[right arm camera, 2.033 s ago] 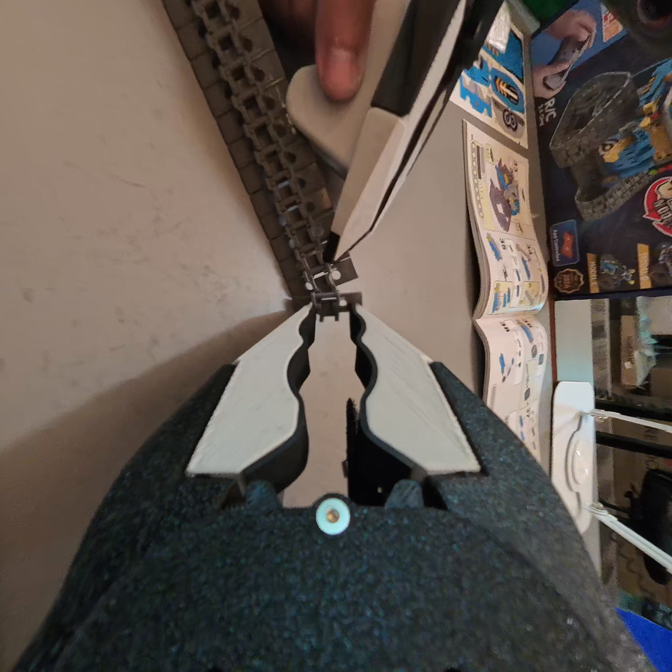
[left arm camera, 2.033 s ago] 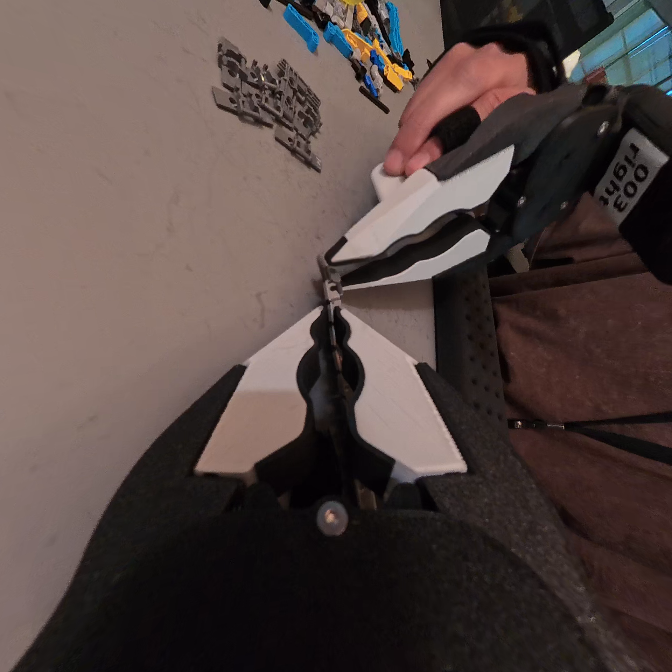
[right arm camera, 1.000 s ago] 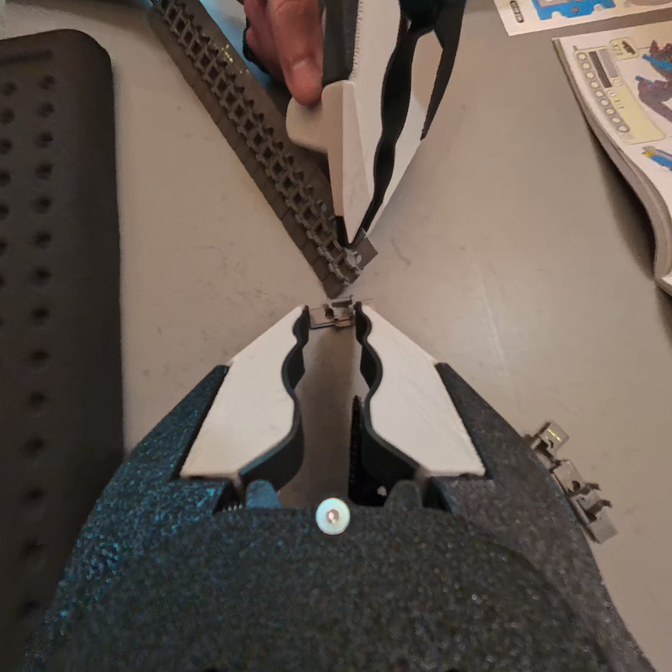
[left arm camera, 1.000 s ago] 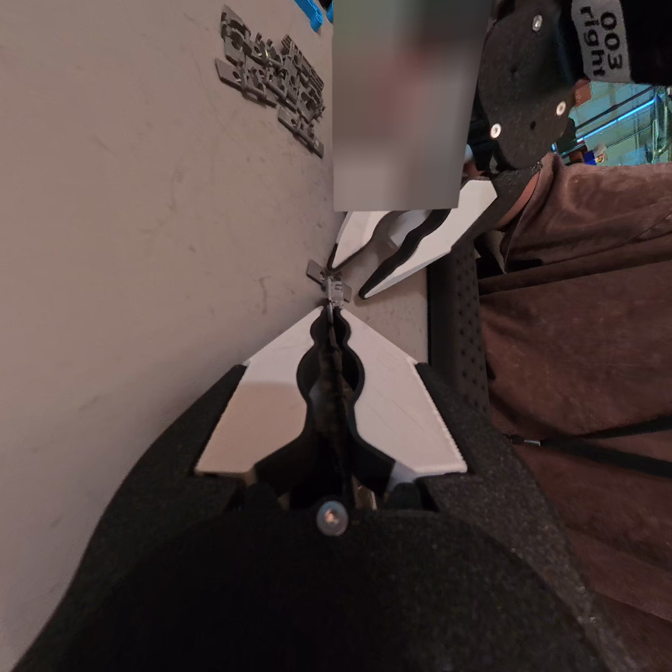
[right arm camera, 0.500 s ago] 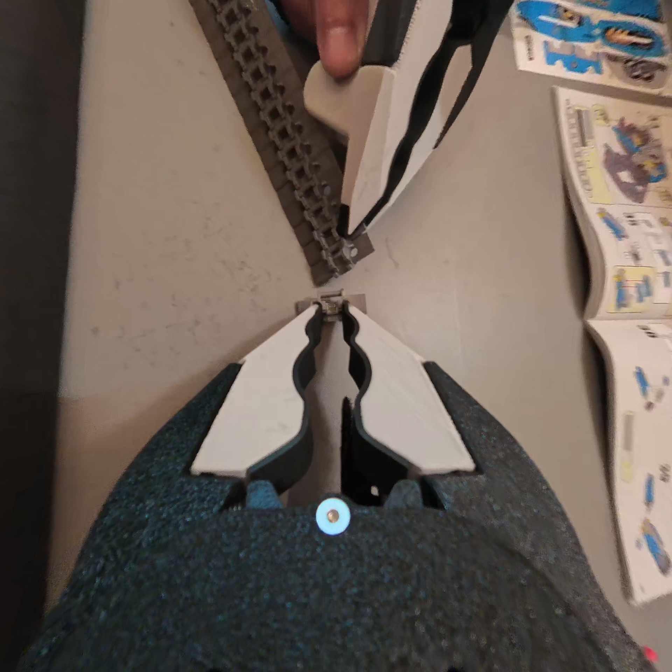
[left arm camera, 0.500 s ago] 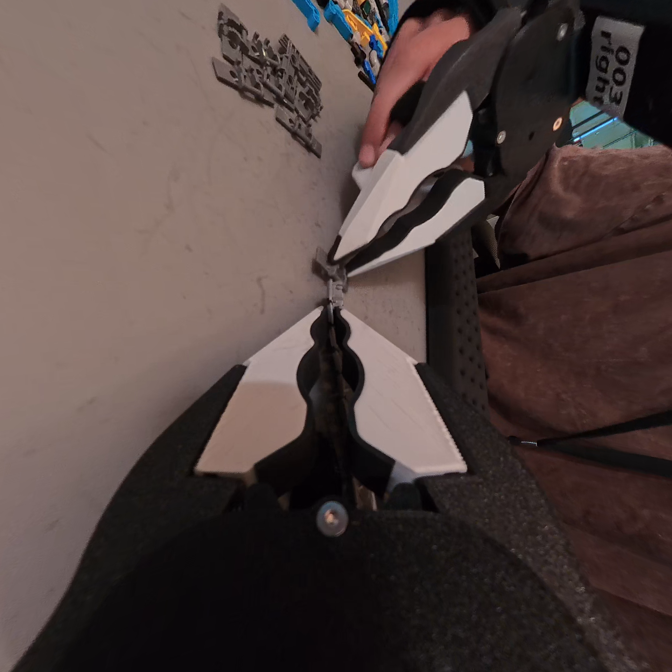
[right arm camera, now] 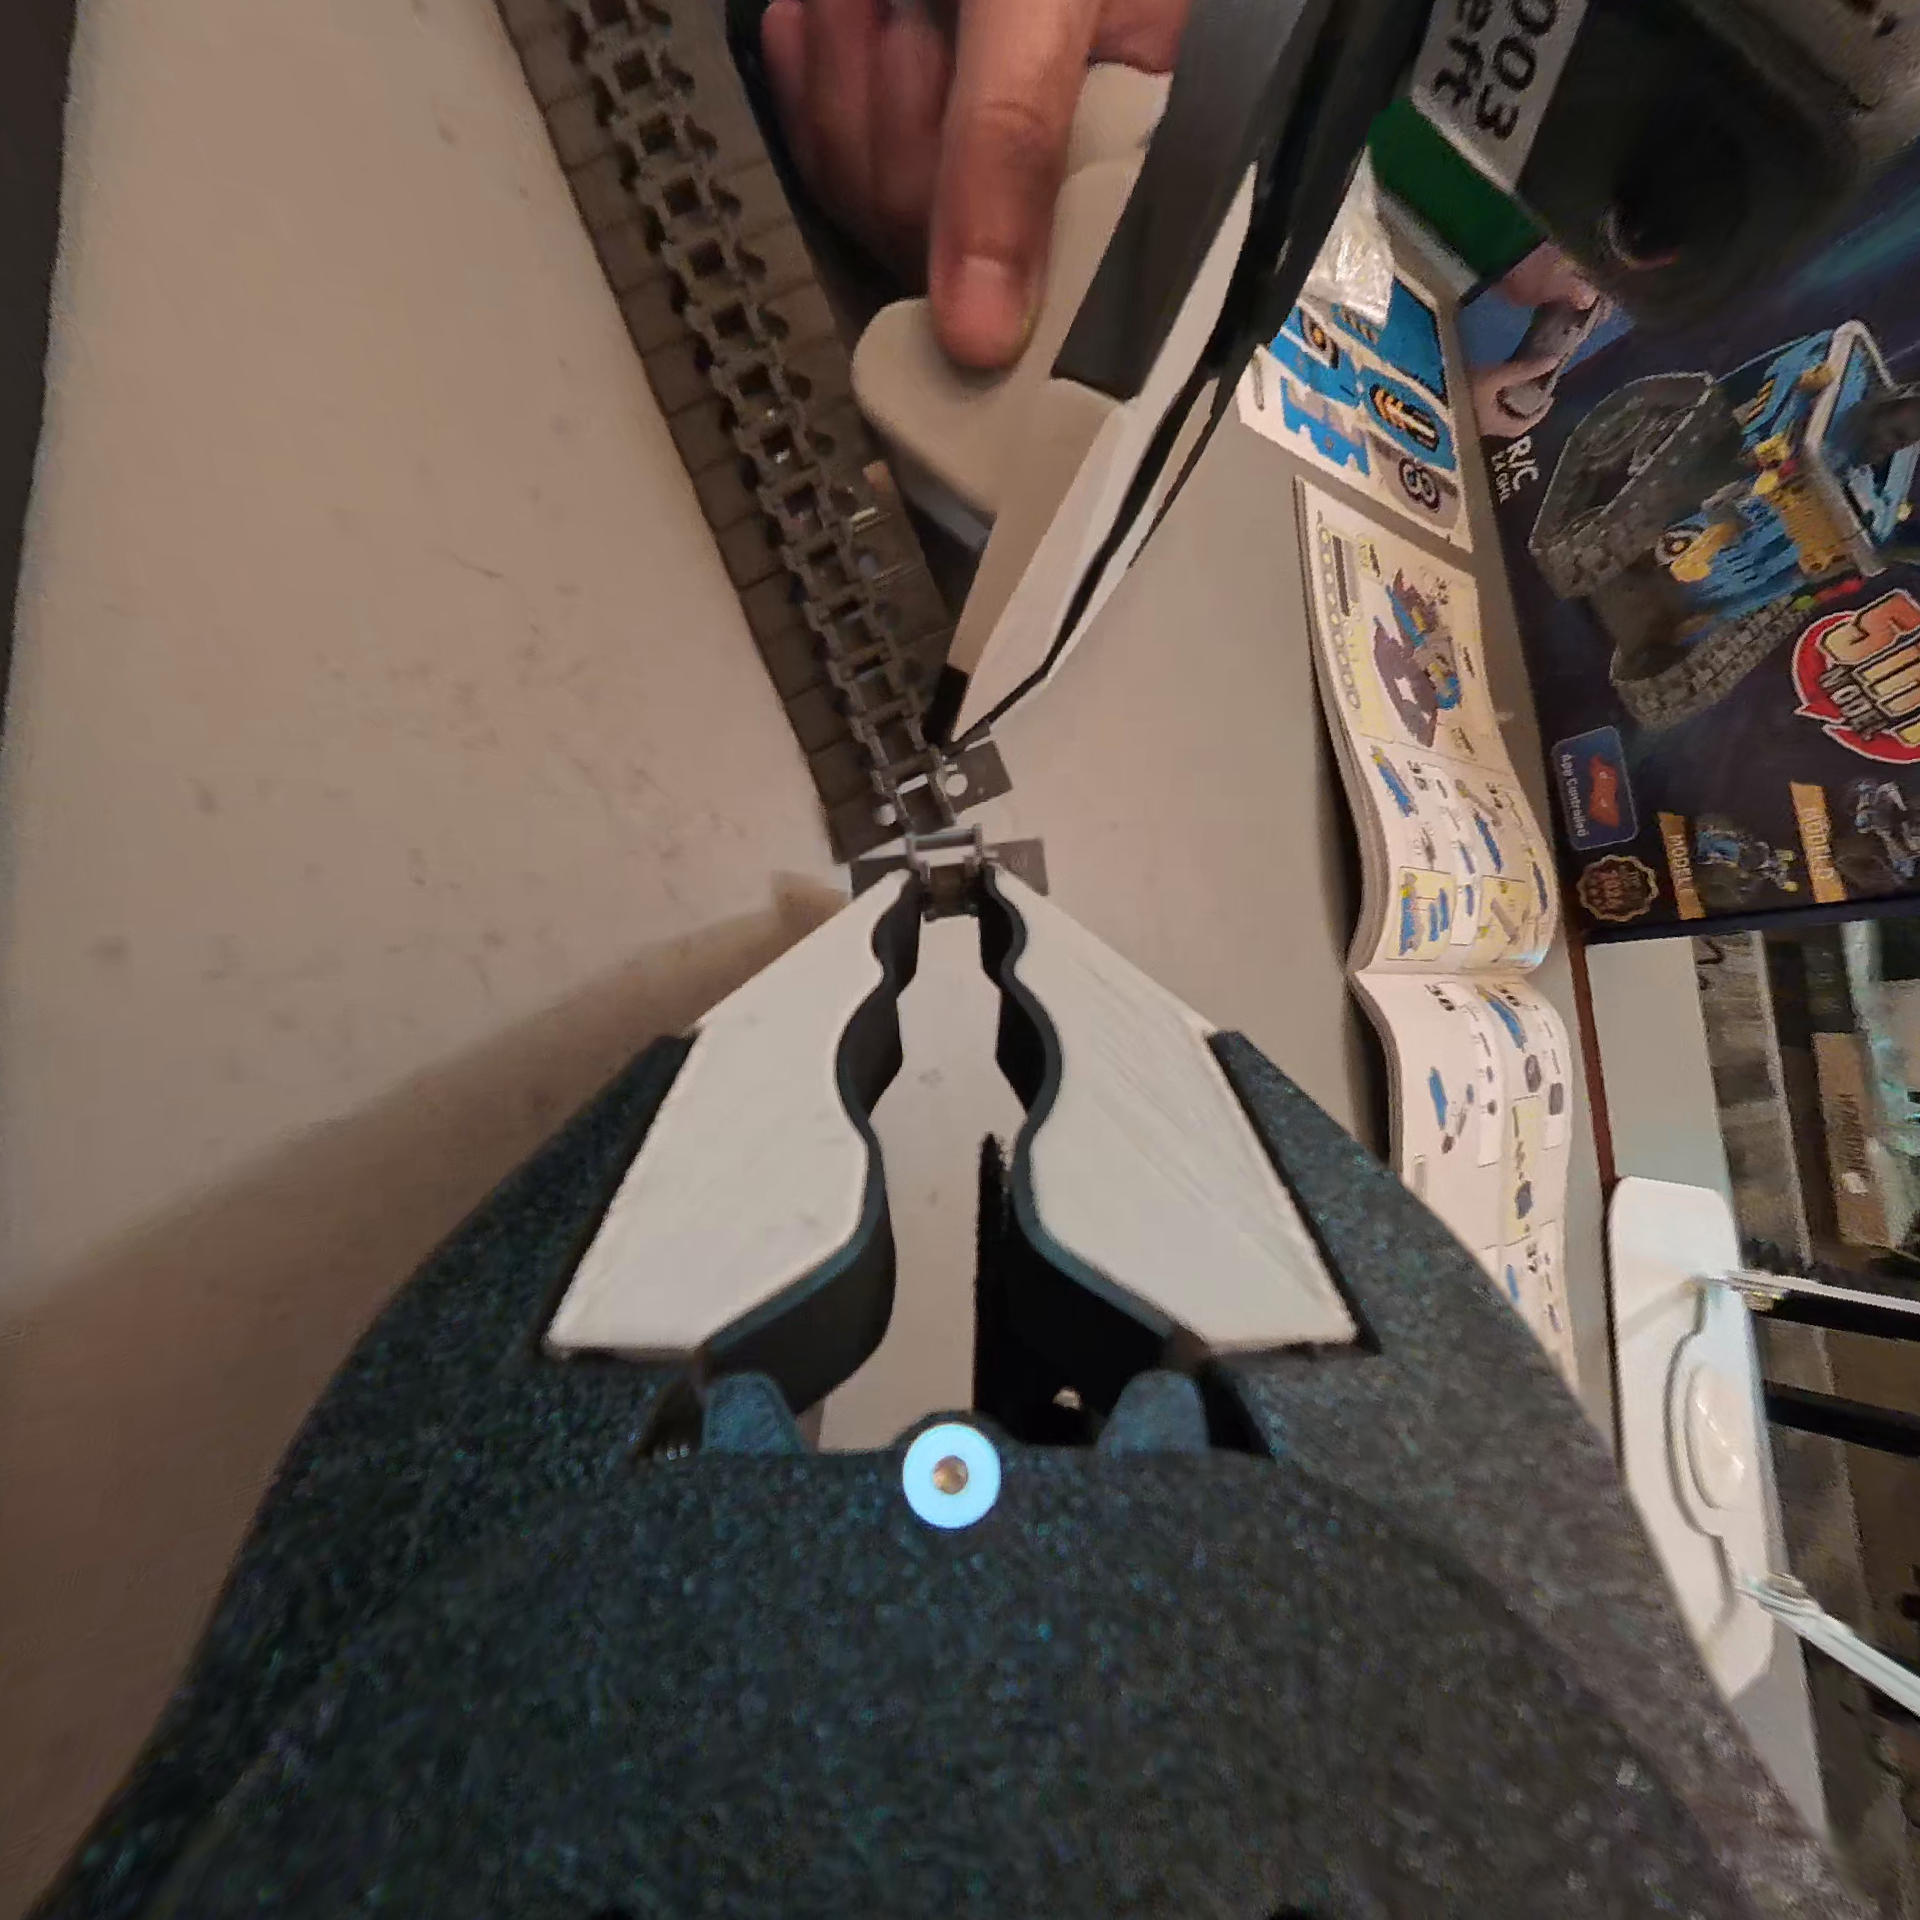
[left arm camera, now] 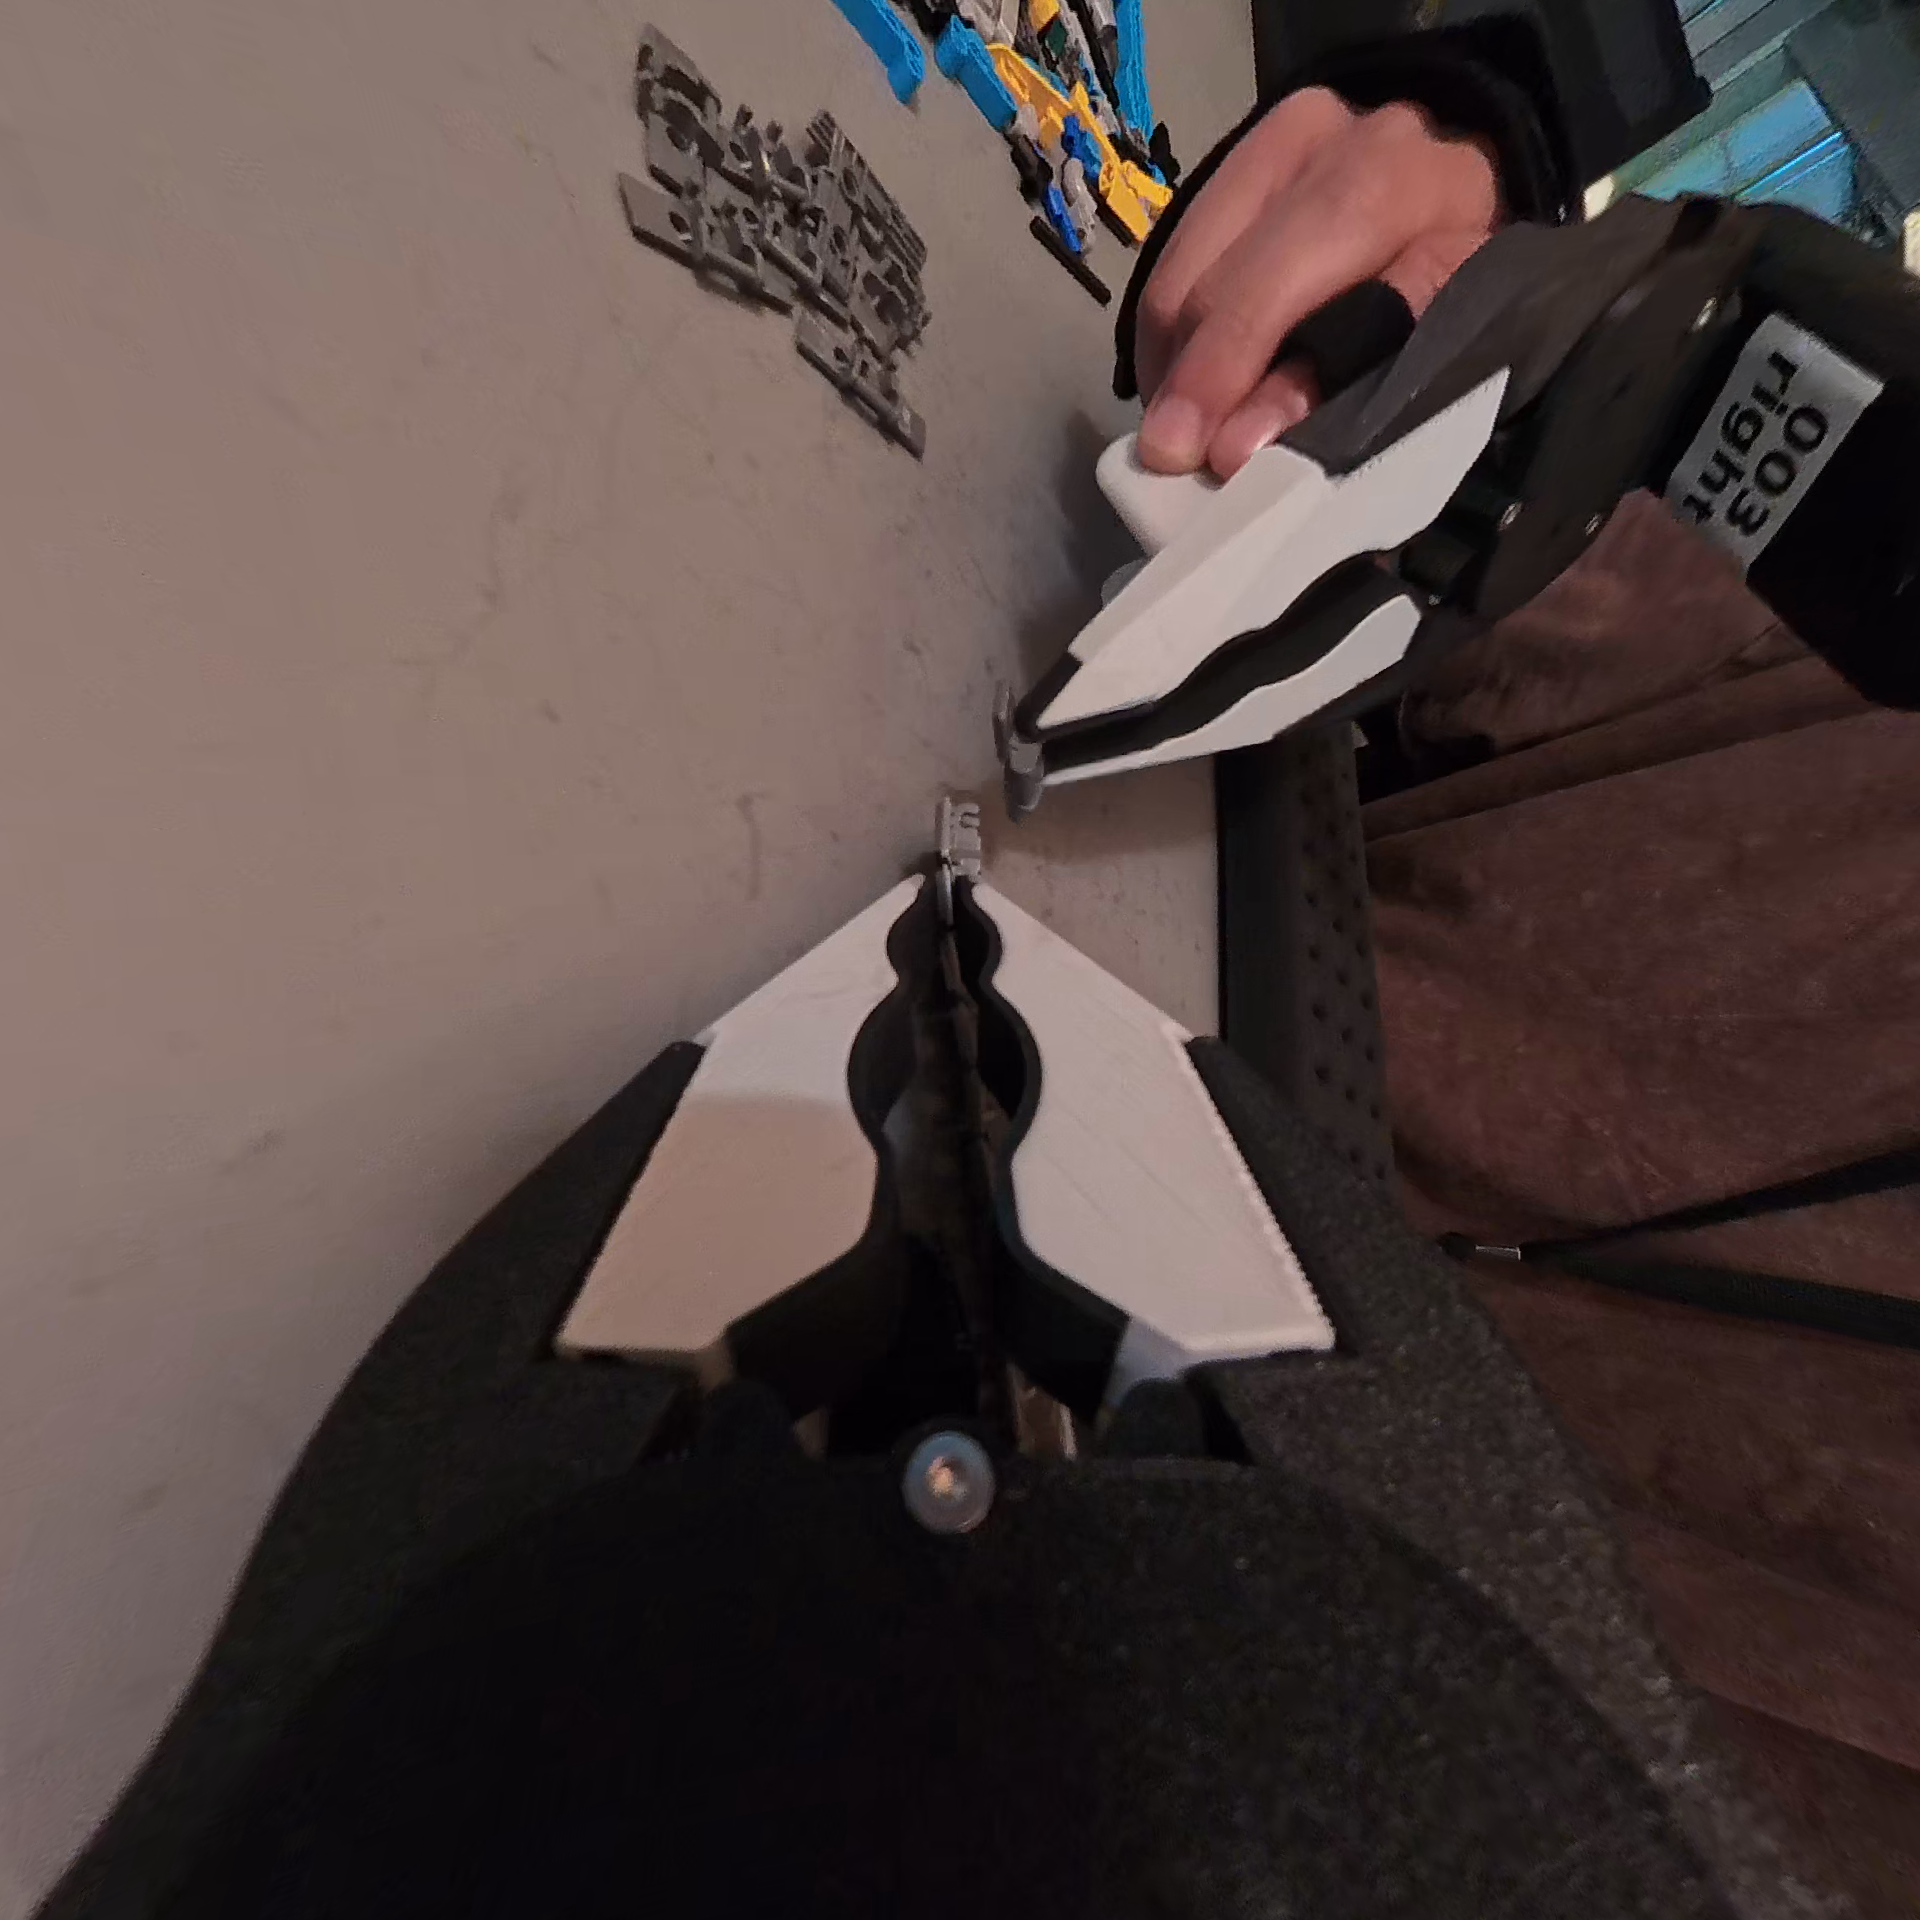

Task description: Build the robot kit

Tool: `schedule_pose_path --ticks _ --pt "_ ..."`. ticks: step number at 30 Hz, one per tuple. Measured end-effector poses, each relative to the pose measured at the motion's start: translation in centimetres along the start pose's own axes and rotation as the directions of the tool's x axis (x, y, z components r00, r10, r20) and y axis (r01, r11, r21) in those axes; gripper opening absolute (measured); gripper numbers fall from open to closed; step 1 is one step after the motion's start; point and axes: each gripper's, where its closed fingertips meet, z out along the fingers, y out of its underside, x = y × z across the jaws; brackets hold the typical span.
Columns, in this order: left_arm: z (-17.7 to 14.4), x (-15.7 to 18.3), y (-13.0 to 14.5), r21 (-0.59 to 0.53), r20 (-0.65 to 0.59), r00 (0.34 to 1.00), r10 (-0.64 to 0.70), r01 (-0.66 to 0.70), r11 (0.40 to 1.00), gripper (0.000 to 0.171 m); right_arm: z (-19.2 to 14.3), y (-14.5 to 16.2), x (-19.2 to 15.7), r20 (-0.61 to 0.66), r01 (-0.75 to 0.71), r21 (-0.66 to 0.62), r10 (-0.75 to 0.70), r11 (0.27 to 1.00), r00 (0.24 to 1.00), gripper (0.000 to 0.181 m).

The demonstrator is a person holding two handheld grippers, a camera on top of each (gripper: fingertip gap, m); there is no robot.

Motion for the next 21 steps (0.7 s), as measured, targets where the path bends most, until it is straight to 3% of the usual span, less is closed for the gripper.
schedule_pose_path --ticks 21 --pt "-0.1 -0.3 -0.1 0.006 0.014 1.000 -0.005 0.005 1.000 0.002 1.4 -0.1 -0.3 -0.008 0.184 -0.052 -0.184 0.982 0.983 0.011"
